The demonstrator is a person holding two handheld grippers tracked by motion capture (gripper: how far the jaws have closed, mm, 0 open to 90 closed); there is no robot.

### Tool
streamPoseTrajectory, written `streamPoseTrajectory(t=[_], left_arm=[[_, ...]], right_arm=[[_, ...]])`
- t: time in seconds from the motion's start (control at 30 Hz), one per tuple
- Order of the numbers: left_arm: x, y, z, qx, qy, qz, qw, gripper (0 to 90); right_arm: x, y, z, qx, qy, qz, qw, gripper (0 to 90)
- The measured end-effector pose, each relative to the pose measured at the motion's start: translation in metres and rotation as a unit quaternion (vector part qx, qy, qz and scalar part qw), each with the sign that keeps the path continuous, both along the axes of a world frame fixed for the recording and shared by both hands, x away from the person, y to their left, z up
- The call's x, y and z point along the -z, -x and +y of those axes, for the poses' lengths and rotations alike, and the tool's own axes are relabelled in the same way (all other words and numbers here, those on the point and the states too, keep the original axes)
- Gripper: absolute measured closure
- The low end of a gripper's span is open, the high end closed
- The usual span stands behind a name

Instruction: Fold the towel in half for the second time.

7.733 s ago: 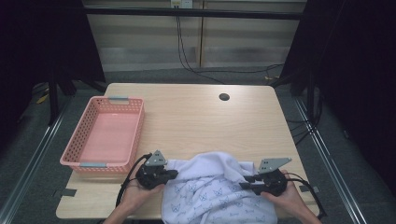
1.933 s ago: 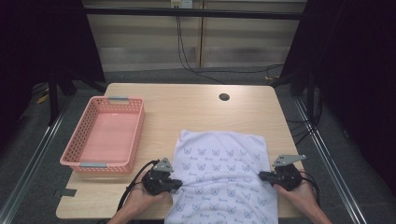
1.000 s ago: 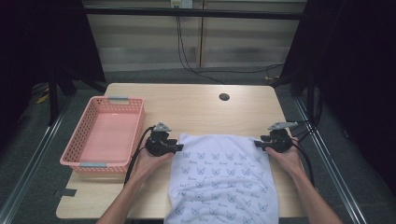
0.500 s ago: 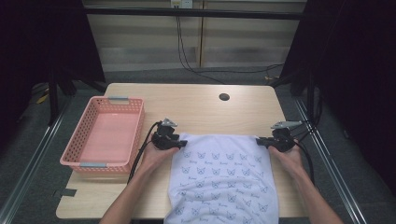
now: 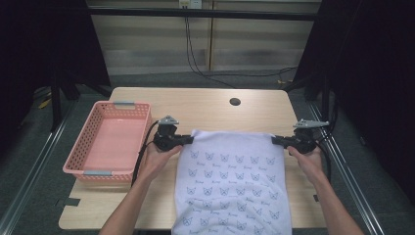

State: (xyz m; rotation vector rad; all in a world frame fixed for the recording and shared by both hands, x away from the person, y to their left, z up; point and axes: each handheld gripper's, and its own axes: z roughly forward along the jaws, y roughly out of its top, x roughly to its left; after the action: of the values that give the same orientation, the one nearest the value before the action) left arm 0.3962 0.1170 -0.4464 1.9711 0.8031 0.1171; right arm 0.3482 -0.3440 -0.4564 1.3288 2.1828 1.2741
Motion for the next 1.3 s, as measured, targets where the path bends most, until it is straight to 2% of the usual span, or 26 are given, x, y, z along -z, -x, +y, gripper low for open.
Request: streamPoseTrajectory(t=[0.13, 0.23, 0.43, 0.53, 0.67, 0.77, 0.9, 0.97, 1.0, 1.03, 1.1, 1.17, 1.23, 1.3], left_arm=[[-0.023, -0.002, 0.009, -0.002, 0.010, -0.018, 0.9998, 84.4], [-0.036, -0.006, 0.016, -0.010, 0.018, -0.028, 0.9994, 84.4], [-0.061, -0.018, 0.027, -0.029, 0.020, -0.047, 0.9983, 84.5], [-0.075, -0.024, 0.026, -0.033, 0.030, -0.057, 0.9974, 84.6], [-0.096, -0.033, 0.022, -0.039, 0.029, -0.077, 0.9958, 84.7], [-0.115, -0.041, 0.021, -0.044, 0.042, -0.091, 0.9940, 84.7], [-0.140, -0.049, 0.017, -0.047, 0.040, -0.111, 0.9919, 84.7], [-0.147, -0.050, 0.017, -0.051, 0.051, -0.116, 0.9906, 84.7], [-0.147, -0.050, 0.017, -0.051, 0.055, -0.114, 0.9907, 84.7], [-0.145, -0.049, 0.017, -0.049, 0.050, -0.113, 0.9911, 84.8], [-0.136, -0.044, 0.016, -0.043, 0.043, -0.107, 0.9924, 84.8], [-0.123, -0.038, 0.017, -0.035, 0.039, -0.096, 0.9940, 84.8], [-0.108, -0.031, 0.016, -0.023, 0.023, -0.083, 0.9961, 84.8], [-0.096, -0.020, 0.015, -0.018, 0.011, -0.073, 0.9971, 84.7]], right_arm=[[-0.025, -0.004, 0.001, -0.004, -0.015, -0.022, 0.9996, 85.4], [-0.041, -0.009, 0.007, -0.013, -0.014, -0.032, 0.9993, 85.5], [-0.073, -0.023, 0.013, -0.015, -0.030, -0.059, 0.9977, 85.6], [-0.090, -0.033, 0.013, -0.009, -0.037, -0.074, 0.9965, 85.7], [-0.119, -0.043, 0.012, -0.001, -0.044, -0.096, 0.9944, 85.8], [-0.141, -0.049, 0.008, 0.008, -0.048, -0.113, 0.9924, 86.0], [-0.169, -0.055, 0.008, 0.015, -0.046, -0.134, 0.9899, 86.0], [-0.181, -0.056, 0.007, 0.019, -0.050, -0.144, 0.9881, 86.1], [-0.185, -0.056, 0.007, 0.019, -0.053, -0.148, 0.9874, 86.1], [-0.186, -0.055, 0.007, 0.017, -0.053, -0.148, 0.9874, 86.1], [-0.181, -0.053, 0.007, 0.012, -0.046, -0.142, 0.9887, 86.2], [-0.168, -0.049, 0.007, 0.010, -0.038, -0.122, 0.9918, 86.2], [-0.153, -0.042, 0.005, -0.007, -0.055, -0.105, 0.9930, 86.2], [-0.139, -0.033, 0.006, -0.014, -0.047, -0.089, 0.9948, 86.2]])
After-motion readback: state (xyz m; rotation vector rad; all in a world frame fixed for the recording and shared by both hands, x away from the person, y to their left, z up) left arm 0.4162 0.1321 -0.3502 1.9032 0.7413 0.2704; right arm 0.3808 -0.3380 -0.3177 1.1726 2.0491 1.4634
